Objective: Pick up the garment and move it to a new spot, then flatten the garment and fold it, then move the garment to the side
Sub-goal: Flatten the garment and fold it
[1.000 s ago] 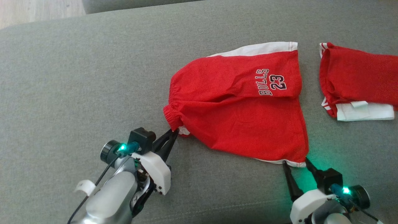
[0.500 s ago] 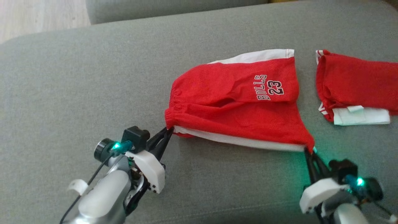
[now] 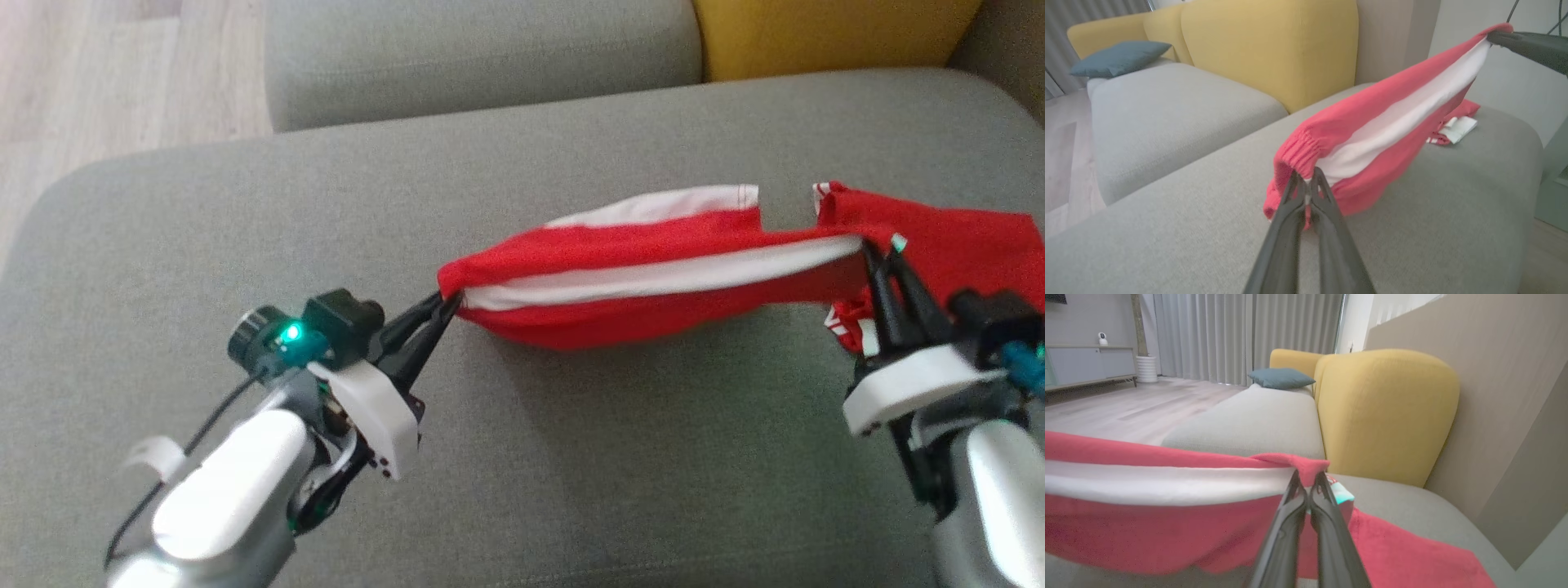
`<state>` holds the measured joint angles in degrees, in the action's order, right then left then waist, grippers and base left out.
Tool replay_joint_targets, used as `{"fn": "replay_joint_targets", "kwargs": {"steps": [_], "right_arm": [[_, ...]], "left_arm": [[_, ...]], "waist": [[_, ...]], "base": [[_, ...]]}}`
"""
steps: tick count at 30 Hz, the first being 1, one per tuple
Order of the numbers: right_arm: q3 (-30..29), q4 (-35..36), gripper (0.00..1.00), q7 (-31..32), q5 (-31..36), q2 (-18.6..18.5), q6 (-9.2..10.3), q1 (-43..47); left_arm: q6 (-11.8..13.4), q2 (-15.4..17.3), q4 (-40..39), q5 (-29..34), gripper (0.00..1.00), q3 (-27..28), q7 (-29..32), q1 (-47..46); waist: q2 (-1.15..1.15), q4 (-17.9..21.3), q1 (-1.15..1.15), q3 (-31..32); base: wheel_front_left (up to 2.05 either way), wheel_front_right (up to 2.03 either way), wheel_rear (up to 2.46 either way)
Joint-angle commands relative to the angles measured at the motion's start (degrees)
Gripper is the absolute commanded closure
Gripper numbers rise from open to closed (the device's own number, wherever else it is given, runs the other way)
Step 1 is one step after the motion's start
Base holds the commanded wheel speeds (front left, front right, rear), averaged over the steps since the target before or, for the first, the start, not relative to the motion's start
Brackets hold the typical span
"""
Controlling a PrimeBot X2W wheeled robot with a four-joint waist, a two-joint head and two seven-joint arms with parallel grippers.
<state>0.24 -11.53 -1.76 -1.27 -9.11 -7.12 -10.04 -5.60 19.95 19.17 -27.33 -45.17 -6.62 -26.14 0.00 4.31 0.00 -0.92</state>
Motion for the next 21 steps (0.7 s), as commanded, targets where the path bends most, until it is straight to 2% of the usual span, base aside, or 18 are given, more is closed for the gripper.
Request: {"fn": "replay_joint_targets", "kwargs": {"steps": [1,6,15,19,21], "right_arm": [[1.8,4.8,1.00,1.0,-1.0,-2.0,-0.36,-3.6],[1.7,11.9,1.00,3.7,-2.2,-3.6,-0.36,-4.6],[1.2,24.4,1.00,10.7,-5.1,-1.2,-0.36,-1.1],[1.0,28.3,1.00,14.3,-6.5,0.1,-0.36,-2.7],[1.5,28.4,1.00,15.9,-6.0,-0.8,-0.36,-5.2]], "left_arm": [[0.4,2.8,-4.8,-1.0,1.00,3.8,0.9,-3.9],[2.9,5.1,-13.2,-1.5,1.00,6.2,2.5,-4.1],[8.4,9.1,-26.8,-1.8,1.00,10.3,5.1,-2.1],[9.3,10.8,-29.9,-2.3,1.00,11.7,7.8,-3.3],[8.9,11.4,-29.8,-2.4,1.00,12.2,9.2,-5.2]], "waist": [[0.00,-0.1,0.00,1.5],[0.00,-0.3,0.00,2.8],[0.00,0.0,0.00,3.9],[0.00,0.3,0.00,3.0],[0.00,0.4,0.00,1.8]], "base": [[0.00,0.00,0.00],[0.00,0.00,0.00],[0.00,0.00,0.00],[0.00,0.00,0.00],[0.00,0.00,0.00]]}}
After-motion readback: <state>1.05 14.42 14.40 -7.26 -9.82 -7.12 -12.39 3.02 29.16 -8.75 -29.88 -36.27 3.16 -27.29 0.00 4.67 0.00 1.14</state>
